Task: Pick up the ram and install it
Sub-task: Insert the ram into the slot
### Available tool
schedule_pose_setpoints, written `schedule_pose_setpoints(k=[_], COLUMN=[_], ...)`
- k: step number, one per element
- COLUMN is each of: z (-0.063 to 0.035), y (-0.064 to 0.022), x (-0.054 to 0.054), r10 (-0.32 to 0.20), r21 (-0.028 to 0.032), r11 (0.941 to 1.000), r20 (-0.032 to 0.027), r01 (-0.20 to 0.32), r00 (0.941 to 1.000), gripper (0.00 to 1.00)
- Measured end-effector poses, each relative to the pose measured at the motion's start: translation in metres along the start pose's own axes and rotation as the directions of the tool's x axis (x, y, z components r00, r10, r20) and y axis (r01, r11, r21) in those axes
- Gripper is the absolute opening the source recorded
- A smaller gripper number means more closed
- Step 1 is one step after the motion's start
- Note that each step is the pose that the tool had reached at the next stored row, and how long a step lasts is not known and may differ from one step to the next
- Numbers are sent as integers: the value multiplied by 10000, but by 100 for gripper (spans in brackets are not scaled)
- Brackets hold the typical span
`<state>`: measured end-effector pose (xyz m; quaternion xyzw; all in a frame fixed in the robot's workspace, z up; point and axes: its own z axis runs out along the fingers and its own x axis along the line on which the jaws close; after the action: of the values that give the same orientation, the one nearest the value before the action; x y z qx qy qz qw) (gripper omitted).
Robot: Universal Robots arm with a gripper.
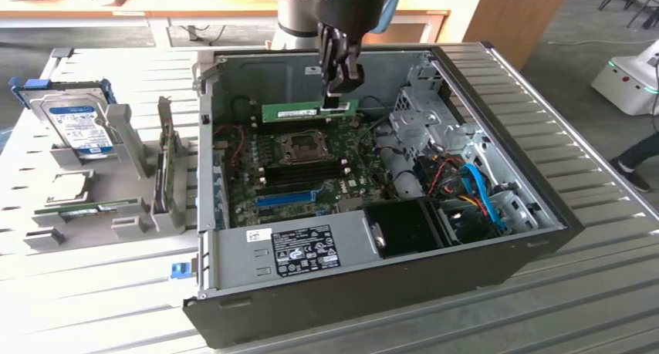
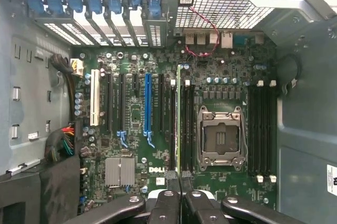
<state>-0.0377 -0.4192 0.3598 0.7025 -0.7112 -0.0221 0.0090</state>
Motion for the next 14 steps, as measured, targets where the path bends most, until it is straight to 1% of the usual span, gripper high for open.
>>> schedule_pose_setpoints(k=[14], z=[157], y=[-7], x=[3], r10=[0], r21=[3], r11=[10000], r20=[0], r01=[0], r00=[10000], gripper=[12])
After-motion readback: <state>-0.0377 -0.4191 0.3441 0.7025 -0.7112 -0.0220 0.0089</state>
